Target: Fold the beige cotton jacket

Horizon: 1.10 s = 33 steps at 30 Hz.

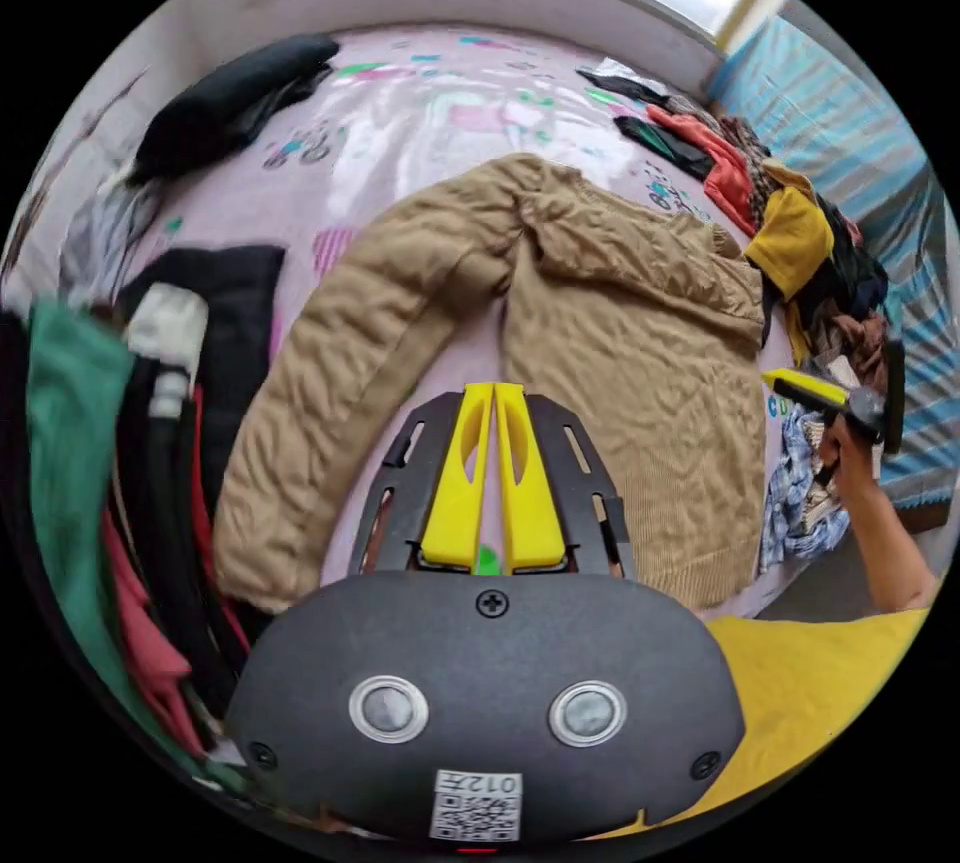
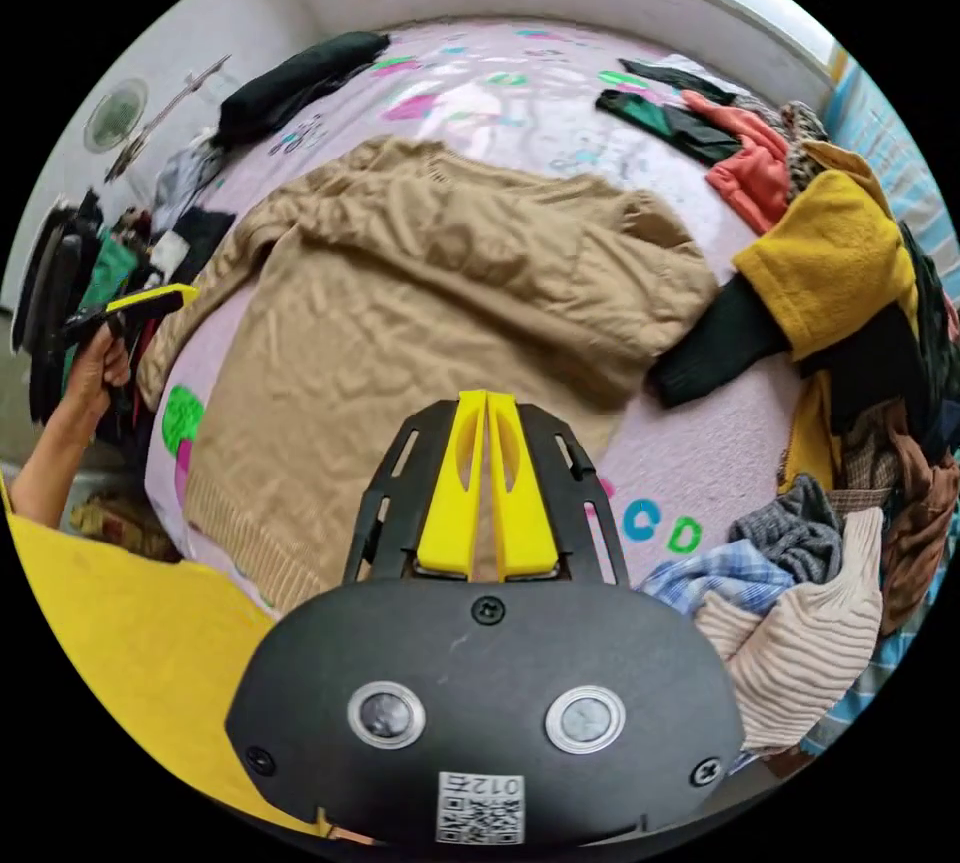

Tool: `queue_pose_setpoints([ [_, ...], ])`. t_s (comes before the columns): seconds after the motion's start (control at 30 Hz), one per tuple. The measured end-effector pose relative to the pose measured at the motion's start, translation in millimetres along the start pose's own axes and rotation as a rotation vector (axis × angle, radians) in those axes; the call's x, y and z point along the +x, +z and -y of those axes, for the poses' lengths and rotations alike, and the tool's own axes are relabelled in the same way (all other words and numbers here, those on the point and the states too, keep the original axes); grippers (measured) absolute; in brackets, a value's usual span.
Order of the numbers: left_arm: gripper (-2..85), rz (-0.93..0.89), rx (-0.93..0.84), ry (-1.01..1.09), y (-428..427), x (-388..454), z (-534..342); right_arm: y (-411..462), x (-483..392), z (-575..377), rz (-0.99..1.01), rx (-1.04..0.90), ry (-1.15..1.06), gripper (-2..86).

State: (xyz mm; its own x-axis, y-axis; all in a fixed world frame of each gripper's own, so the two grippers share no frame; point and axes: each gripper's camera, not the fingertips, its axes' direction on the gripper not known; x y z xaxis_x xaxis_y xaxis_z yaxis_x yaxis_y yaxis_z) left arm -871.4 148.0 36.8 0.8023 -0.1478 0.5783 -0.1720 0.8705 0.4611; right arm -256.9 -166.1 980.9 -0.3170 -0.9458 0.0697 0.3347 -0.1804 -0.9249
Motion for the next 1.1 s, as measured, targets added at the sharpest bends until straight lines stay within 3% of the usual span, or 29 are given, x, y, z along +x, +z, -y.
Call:
queue_pose_setpoints([
  [0.27,4.8,-0.109,0.133,-0.761,-37.8,-147.6,-202.0,74.3,-105.5,-64.4,0.001,-0.195,-0.125,0.1],
  [0.53,8.4,-0.357,0.289,-1.075,-24.2,-201.5,-259.8,101.0,-130.4,-58.4,-0.108,-0.300,-0.231,0.1],
  [0.67,7.9,-0.394,0.305,-1.206,-11.6,-216.6,-274.6,103.4,-128.8,-57.2,-0.113,-0.308,-0.249,0.2],
  [0.9,2.9,-0.501,0.340,-1.177,-13.3,-217.2,-277.2,98.2,-108.6,-55.0,-0.055,-0.291,-0.167,0.3],
  [1.1,1.3,-0.420,0.458,-0.684,-107.7,-164.5,-213.2,88.3,-82.1,-49.8,0.032,-0.294,-0.106,0.3],
])
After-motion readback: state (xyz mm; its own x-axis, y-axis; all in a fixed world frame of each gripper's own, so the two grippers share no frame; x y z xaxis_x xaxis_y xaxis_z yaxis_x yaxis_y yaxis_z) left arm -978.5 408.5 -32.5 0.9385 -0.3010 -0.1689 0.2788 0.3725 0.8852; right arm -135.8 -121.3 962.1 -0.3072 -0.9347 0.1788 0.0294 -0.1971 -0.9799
